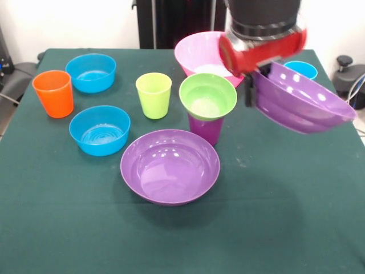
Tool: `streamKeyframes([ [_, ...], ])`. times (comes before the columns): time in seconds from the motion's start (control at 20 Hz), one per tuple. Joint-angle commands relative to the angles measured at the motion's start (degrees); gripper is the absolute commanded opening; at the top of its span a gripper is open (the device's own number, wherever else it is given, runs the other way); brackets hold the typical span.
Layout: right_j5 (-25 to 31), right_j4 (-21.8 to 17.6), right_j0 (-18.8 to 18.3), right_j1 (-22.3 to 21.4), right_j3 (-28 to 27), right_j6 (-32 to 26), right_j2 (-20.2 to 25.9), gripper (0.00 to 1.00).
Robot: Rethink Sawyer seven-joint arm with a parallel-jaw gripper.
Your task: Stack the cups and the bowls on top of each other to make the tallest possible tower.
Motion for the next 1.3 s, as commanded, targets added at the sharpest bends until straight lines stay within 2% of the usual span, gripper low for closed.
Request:
streamKeyframes([
  [0.05, 6.44, -0.88, -4.64, -4.51, 7.16, -10.69, 2.54, 0.00],
  [0.4, 8.82, -2.40, -9.36, -6.27, 9.45, -15.72, 4.79, 0.00],
  [0.75, 12.70, -1.50, -11.93, -7.39, 10.09, -16.52, 7.60, 0.00],
  [1.0, 10.91, 1.17, -14.47, -7.70, 13.19, -14.72, 10.45, 0.00],
  [1.3, 9.37, 1.23, -16.76, -7.89, 14.91, -14.18, 13.37, 0.00],
])
